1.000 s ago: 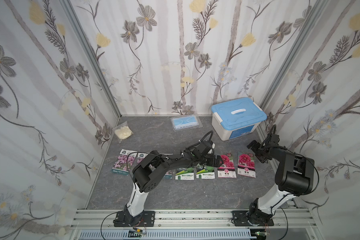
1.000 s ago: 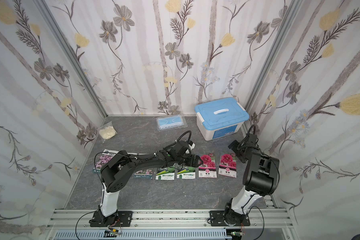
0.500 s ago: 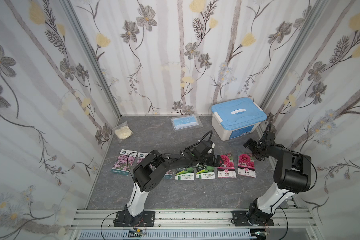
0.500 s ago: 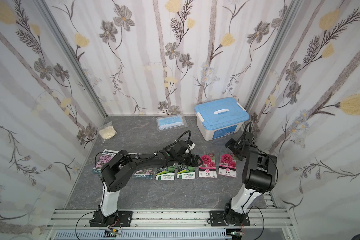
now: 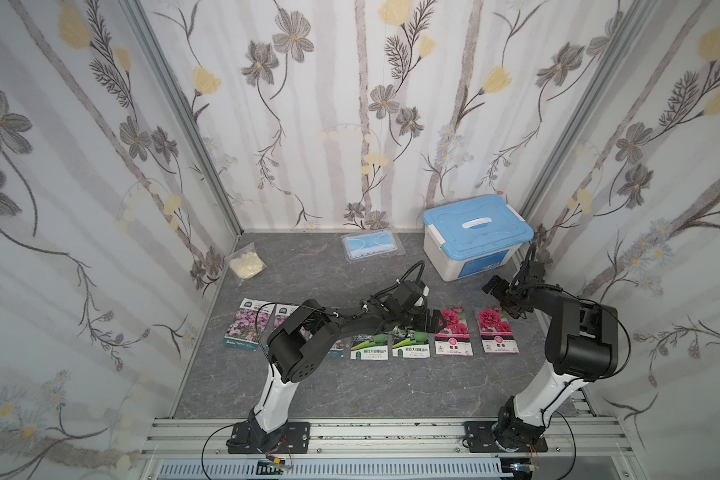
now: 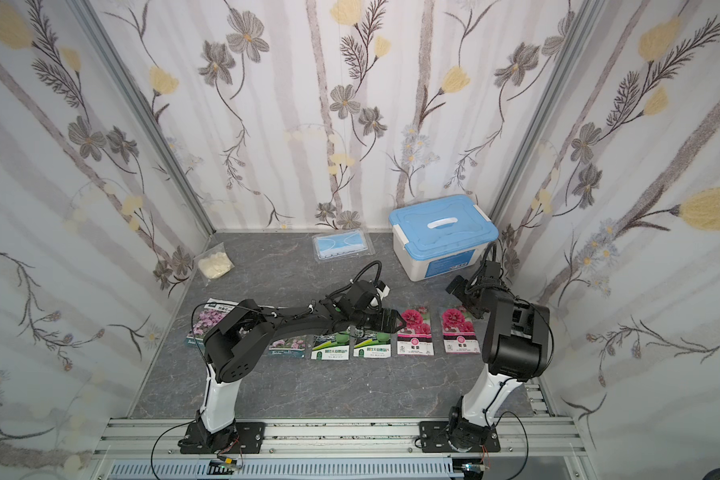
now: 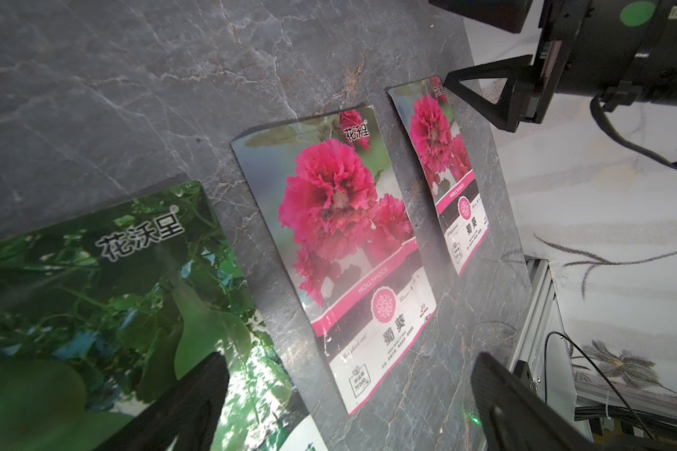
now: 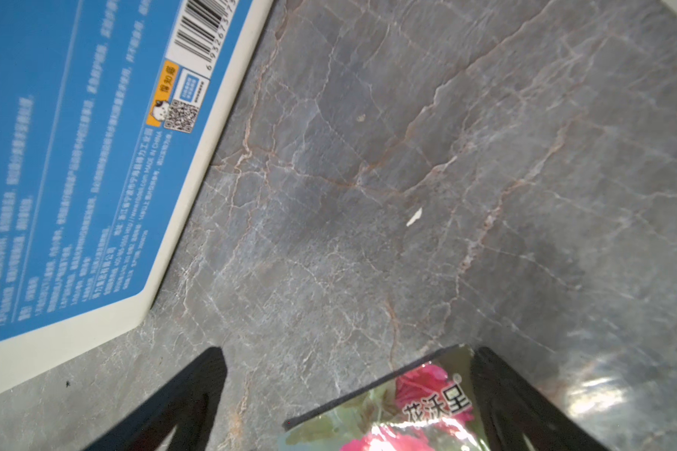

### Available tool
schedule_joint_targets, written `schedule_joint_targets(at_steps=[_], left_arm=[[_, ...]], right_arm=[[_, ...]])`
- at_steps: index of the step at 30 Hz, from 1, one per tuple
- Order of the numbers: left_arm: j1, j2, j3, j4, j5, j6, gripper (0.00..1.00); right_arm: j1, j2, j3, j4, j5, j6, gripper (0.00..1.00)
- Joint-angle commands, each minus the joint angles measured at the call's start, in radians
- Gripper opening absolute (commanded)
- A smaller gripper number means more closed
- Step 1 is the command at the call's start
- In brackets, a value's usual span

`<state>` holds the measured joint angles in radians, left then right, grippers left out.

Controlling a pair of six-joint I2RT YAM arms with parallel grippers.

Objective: Arrange the seed packets in a row
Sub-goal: Adjust the seed packet at the center of the board.

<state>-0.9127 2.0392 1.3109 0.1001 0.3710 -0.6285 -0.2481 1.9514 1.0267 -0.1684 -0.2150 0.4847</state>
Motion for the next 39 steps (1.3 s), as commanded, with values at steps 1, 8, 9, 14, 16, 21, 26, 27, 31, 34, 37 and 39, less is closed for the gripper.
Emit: schedule_joint_targets(at_steps=[1,8,9,14,16,21,26,27,31,34,37,39], left_arm=[[0.002,0.004,0.007,0.015,0.010,0.006,1.00],[0.003,0.004,0.005,0.012,0.013,0.005,1.00],[0.003,0.003,0.004,0.012,0.013,0.004,1.00],[0.003,-0.003,-0.001,0.016,0.011,0.004,1.00],[0.003,-0.004,-0.002,0.016,0.013,0.003,1.00],[0.003,-0.014,-0.012,0.019,0.015,0.004,1.00],[0.003,-0.020,-0.024,0.019,0.016,0.006,1.00],[0.003,-0.022,-0.026,0.019,0.017,0.005,1.00],[0.003,-0.021,-0.027,0.024,0.019,0.003,1.00],[0.003,-0.026,-0.030,0.024,0.019,0.004,1.00],[0.003,-0.027,-0.033,0.027,0.020,0.003,1.00],[0.003,-0.027,-0.035,0.028,0.022,0.001,1.00]], right_arm=[[0.005,0.006,0.008,-0.011,0.000,-0.001,1.00],[0.004,-0.073,-0.002,-0.016,0.026,0.011,1.00],[0.002,-0.090,-0.002,-0.022,0.034,0.013,1.00],[-0.015,-0.156,-0.009,-0.060,0.065,0.019,1.00],[-0.024,-0.161,-0.015,-0.067,0.064,0.023,1.00],[-0.034,-0.156,-0.053,-0.059,0.059,0.029,1.00],[-0.036,-0.154,-0.091,-0.052,0.066,0.034,1.00],[-0.036,-0.154,-0.100,-0.051,0.066,0.036,1.00],[-0.036,-0.154,-0.127,-0.042,0.068,0.041,1.00],[-0.036,-0.158,-0.146,-0.037,0.070,0.045,1.00],[-0.036,-0.167,-0.162,-0.035,0.075,0.046,1.00],[-0.036,-0.172,-0.177,-0.030,0.072,0.048,1.00]])
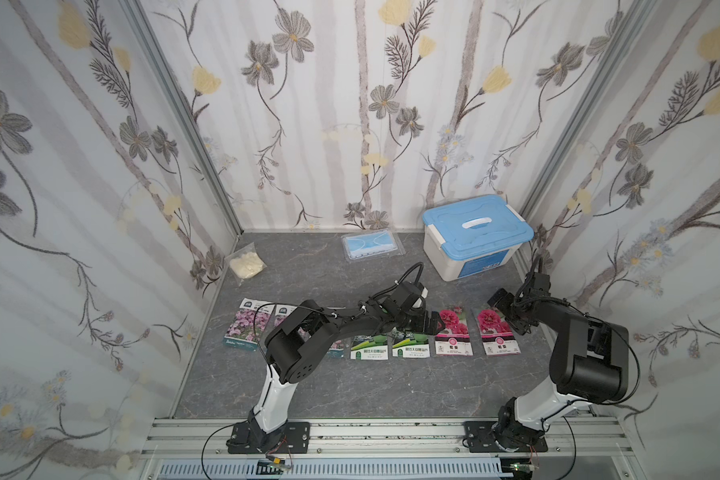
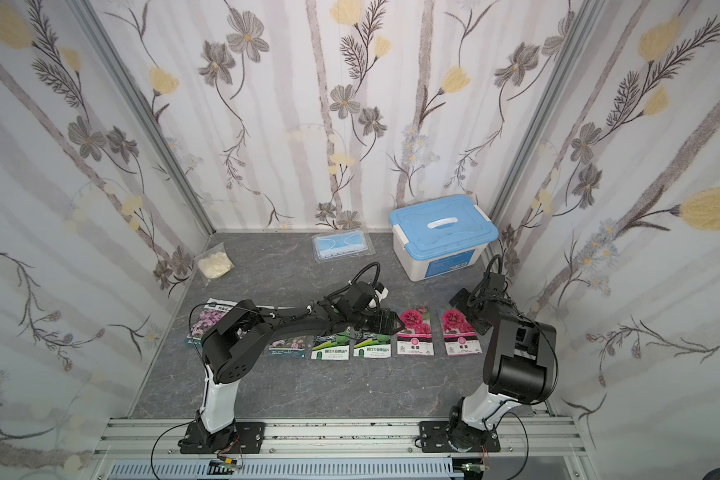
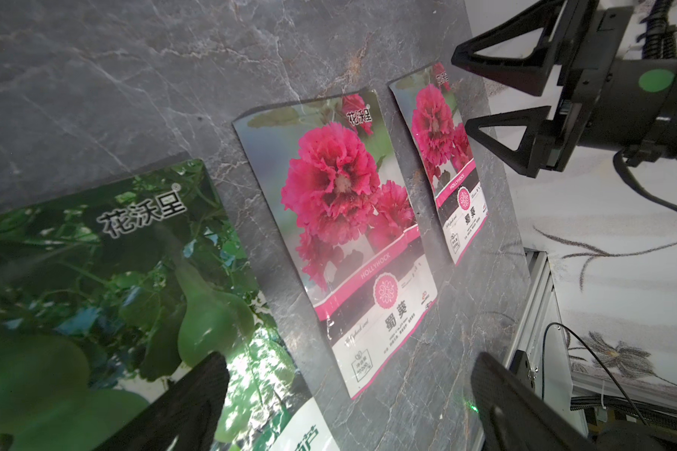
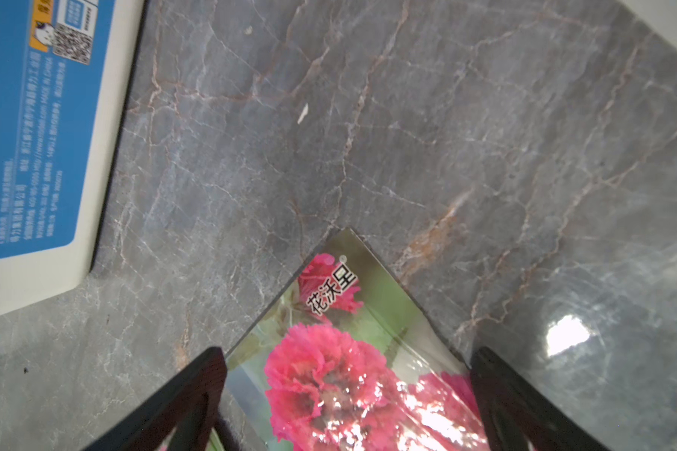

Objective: Arrange the seed packets in a row
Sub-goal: Adjust the seed packet at the center of the board.

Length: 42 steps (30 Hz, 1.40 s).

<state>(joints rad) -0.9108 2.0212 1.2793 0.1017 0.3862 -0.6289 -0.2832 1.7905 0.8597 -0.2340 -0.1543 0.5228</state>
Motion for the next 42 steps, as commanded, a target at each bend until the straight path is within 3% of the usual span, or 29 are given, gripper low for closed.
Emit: schedule_joint_targets(at_steps=[1,42], left_arm=[[0.001,-0.009,-0.003,0.027,0.007,0.001,1.00],[-0.018,-0.023,0.015,0.006,0.014,0.000,1.00]], right_arm=[[0.001,-0.015,-0.016,0.036,0.010,0.011,1.00],[0.016,-0.134,-0.192,0.053,0.000,0.010,1.00]])
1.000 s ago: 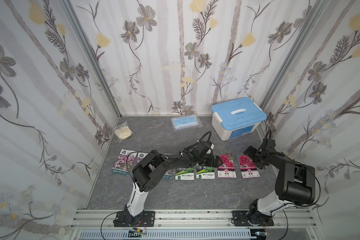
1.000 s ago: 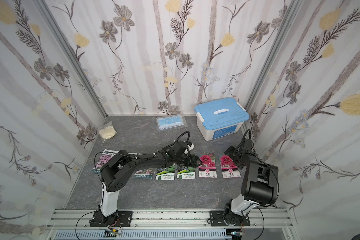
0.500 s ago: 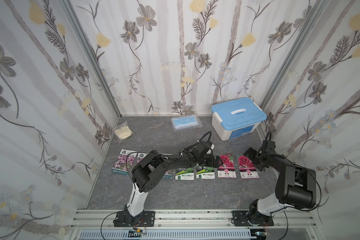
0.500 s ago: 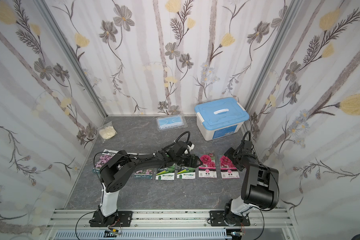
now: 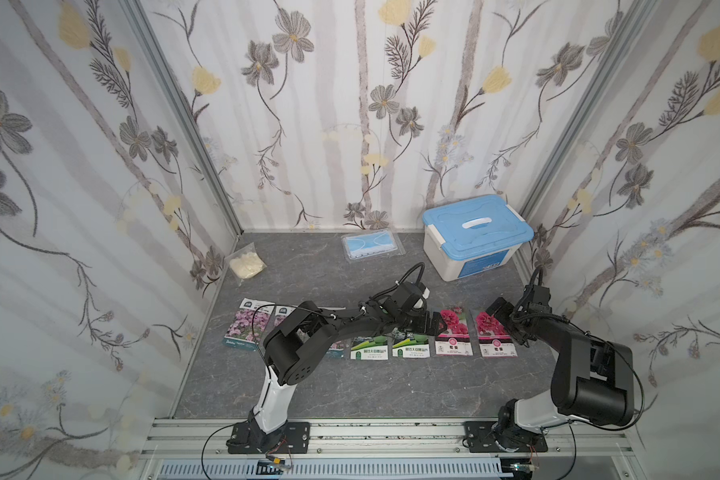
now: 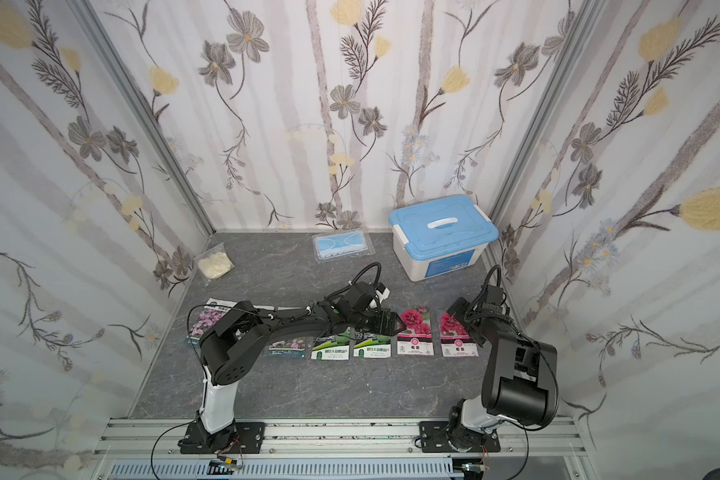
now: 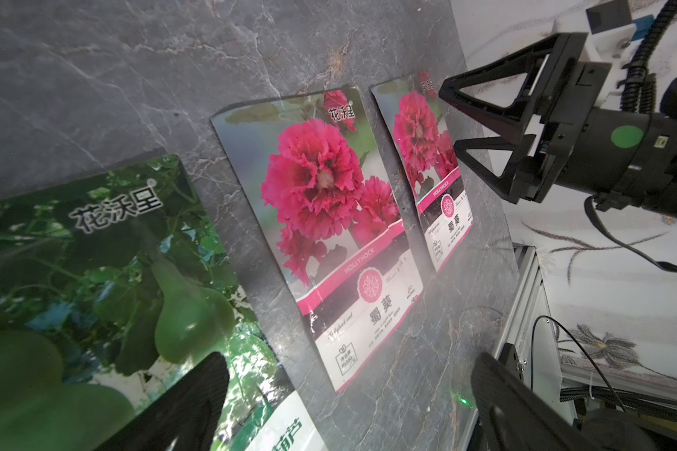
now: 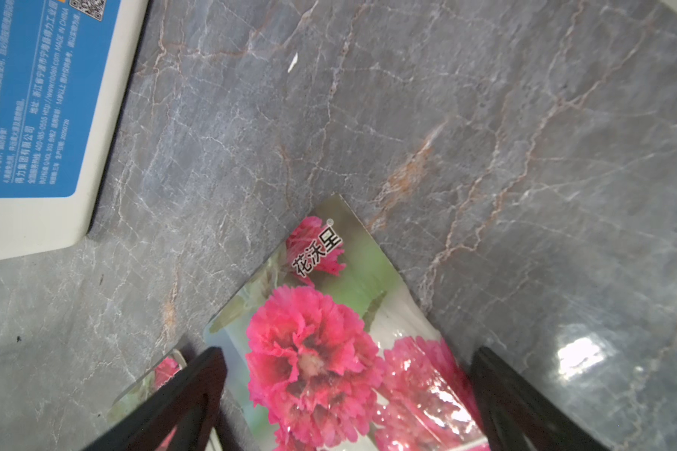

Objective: Arrange the seed packets in a row
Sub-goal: Adjust the seed packet at the center of the board.

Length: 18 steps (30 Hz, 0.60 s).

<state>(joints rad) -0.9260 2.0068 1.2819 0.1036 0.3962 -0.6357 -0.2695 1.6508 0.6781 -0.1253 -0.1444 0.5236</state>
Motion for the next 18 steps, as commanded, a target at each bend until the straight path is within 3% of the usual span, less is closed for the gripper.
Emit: schedule_joint_targets(at_steps=[1,18], left_arm=[[-0.004,-0.006,0.016,0.002,0.004,0.007,1.00],[-0.018,-0.017,0.021,-0.018,-0.009,0.011,1.00]], right_arm=[[0.003,0.006,-0.011,-0.056,-0.010,0.010,1.00],[0.044,-0.012,-0.042,-0.036,-0.040,0.045,1.00]])
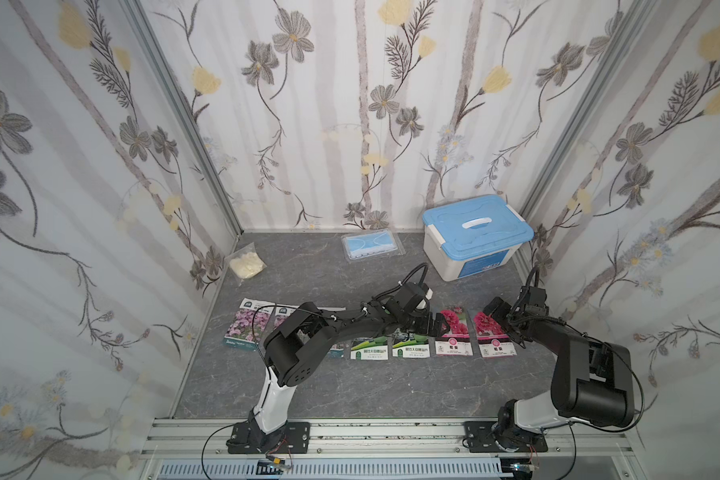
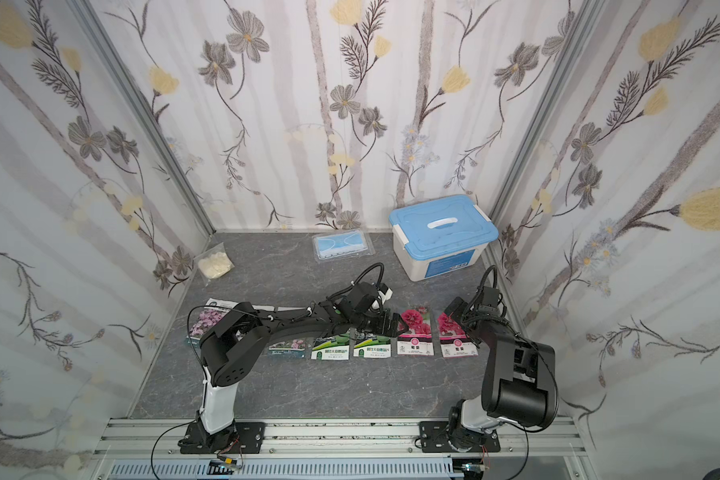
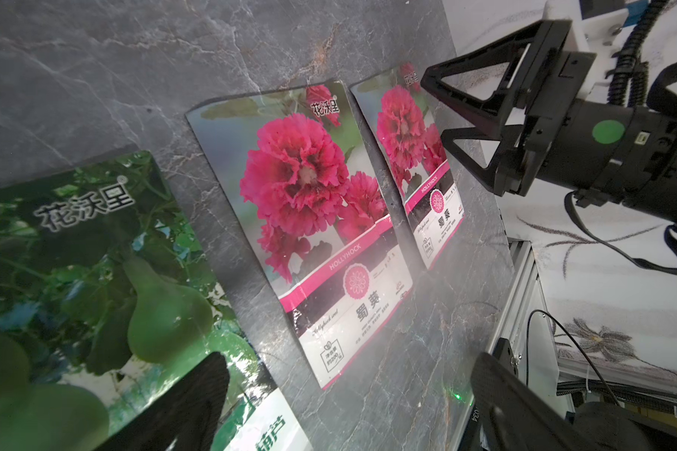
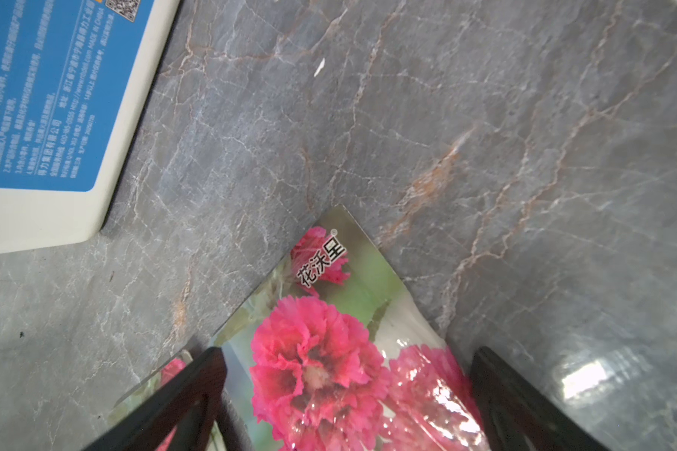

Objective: Arrange the seed packets in a row
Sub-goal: Adjust the seed packet at the center of the board.

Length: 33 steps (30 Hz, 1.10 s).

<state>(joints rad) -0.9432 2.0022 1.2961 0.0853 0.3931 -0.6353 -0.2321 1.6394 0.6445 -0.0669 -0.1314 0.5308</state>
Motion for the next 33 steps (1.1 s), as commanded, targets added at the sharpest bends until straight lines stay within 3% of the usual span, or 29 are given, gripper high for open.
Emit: schedule_joint_targets(at_steps=[1,14,19,24,33], left_arm=[[-0.001,-0.015,0.007,-0.001,-0.007,0.011,1.00],[0.005,-0.081,0.019,-0.082,-0.036,0.044,1.00],[0.011,-0.103,0.021,-0.116,-0.054,0.050,1.00],[0.017,-0.105,0.016,-0.120,-0.065,0.041,1.00],[0.024,-0.100,0.013,-0.128,-0.068,0.041,1.00]], right_arm=[[0.007,-0.009,-0.011,-0.098,-0.047,0.038,1.00],[-0.015,-0.181,0.064,-0.182,0.020,-0.002,1.00],[-0.002,-0.225,0.032,-0.141,-0.089,-0.010,1.00],[0.079,-0.201,0.002,-0.101,-0.172,-0.010,1.00],[0.170,-0.110,-0.041,0.003,-0.197,0.050,1.00]])
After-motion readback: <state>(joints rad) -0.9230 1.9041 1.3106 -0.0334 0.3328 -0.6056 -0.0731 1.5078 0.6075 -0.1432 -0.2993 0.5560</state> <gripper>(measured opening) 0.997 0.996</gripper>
